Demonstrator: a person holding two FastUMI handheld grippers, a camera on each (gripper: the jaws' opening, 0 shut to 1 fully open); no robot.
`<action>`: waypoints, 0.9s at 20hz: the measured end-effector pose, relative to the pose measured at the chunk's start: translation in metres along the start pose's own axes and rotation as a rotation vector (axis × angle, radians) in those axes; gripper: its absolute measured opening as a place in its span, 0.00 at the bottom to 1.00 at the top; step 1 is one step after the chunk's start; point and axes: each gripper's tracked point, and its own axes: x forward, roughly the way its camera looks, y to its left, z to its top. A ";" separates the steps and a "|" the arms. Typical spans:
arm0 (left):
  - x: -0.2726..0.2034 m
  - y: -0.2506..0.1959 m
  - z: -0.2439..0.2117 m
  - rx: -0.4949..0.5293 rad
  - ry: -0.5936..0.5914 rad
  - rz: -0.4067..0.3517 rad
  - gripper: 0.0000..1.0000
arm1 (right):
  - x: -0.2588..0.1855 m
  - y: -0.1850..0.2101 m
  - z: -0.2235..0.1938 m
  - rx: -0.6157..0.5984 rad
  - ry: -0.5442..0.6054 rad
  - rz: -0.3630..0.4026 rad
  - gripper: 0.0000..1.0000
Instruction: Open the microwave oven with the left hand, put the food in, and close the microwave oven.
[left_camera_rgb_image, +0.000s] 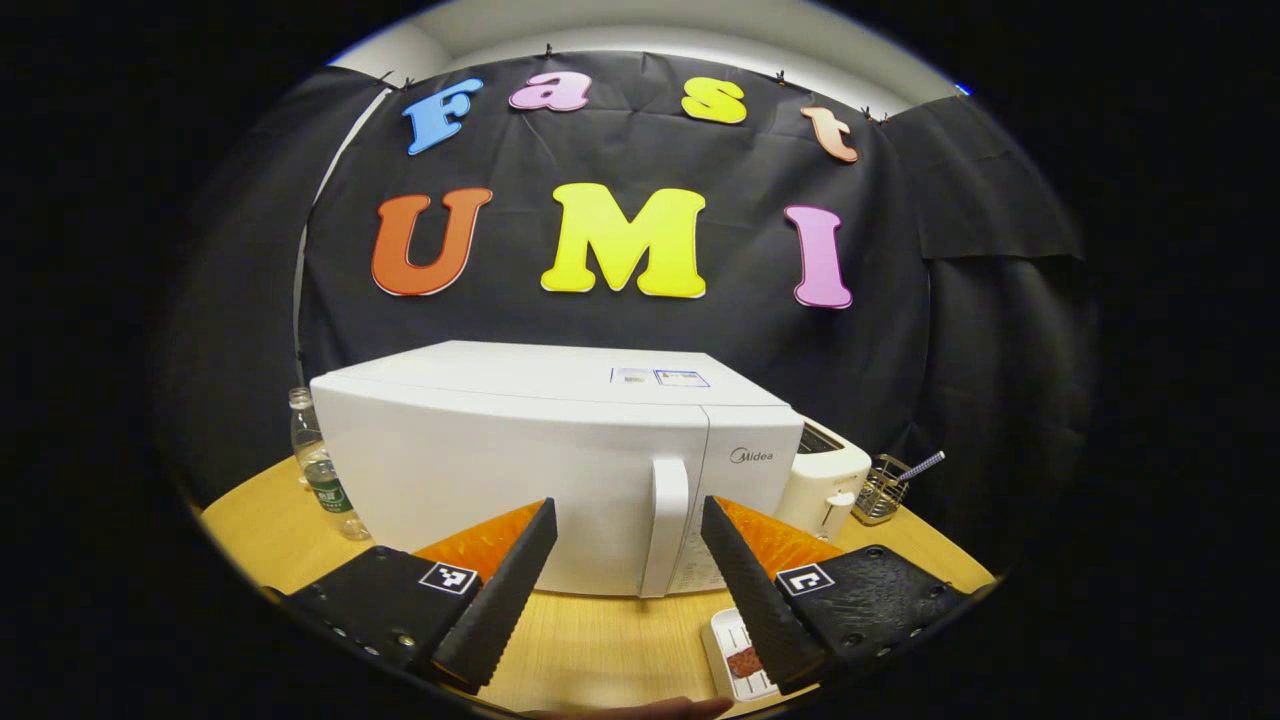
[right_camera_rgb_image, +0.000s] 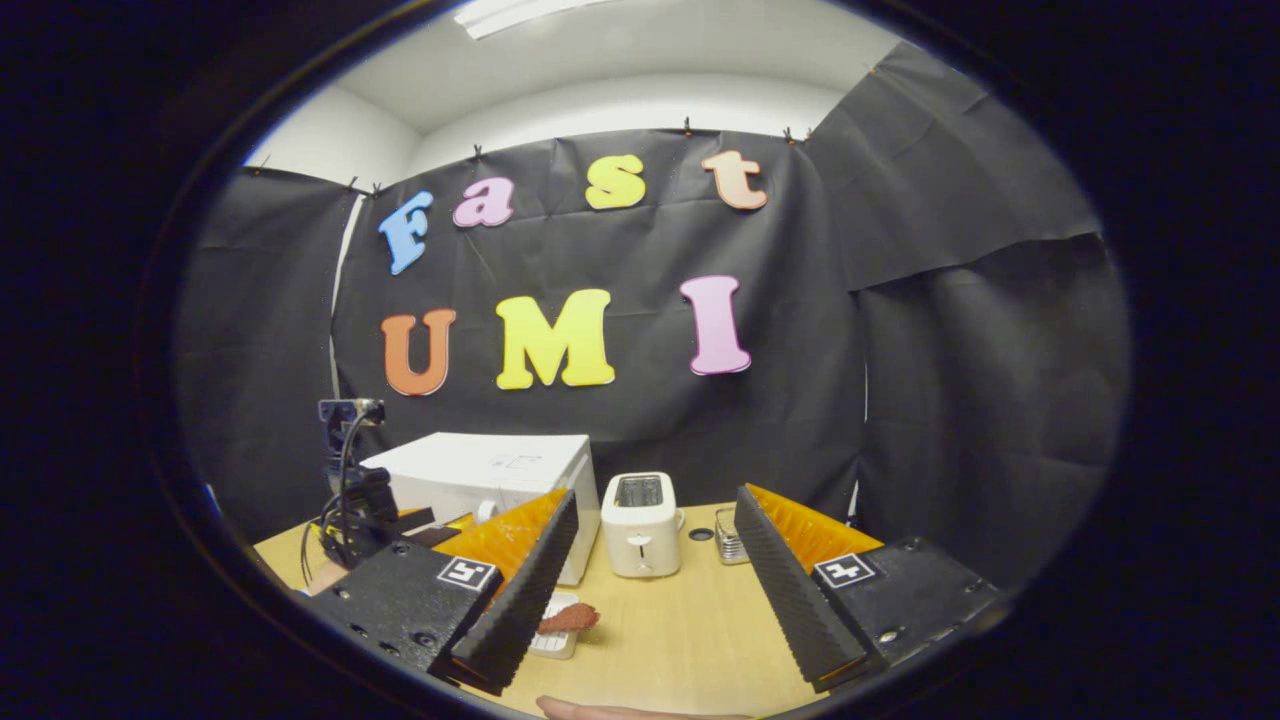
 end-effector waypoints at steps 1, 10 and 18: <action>0.007 -0.001 -0.005 0.007 0.003 0.003 0.93 | -0.001 -0.002 -0.001 -0.005 -0.001 0.004 1.00; 0.058 -0.015 -0.030 0.018 -0.031 0.009 0.65 | -0.012 0.004 -0.019 -0.038 0.019 0.096 1.00; 0.059 -0.020 -0.032 -0.031 0.007 -0.001 0.26 | -0.022 -0.006 -0.024 -0.030 0.026 0.069 1.00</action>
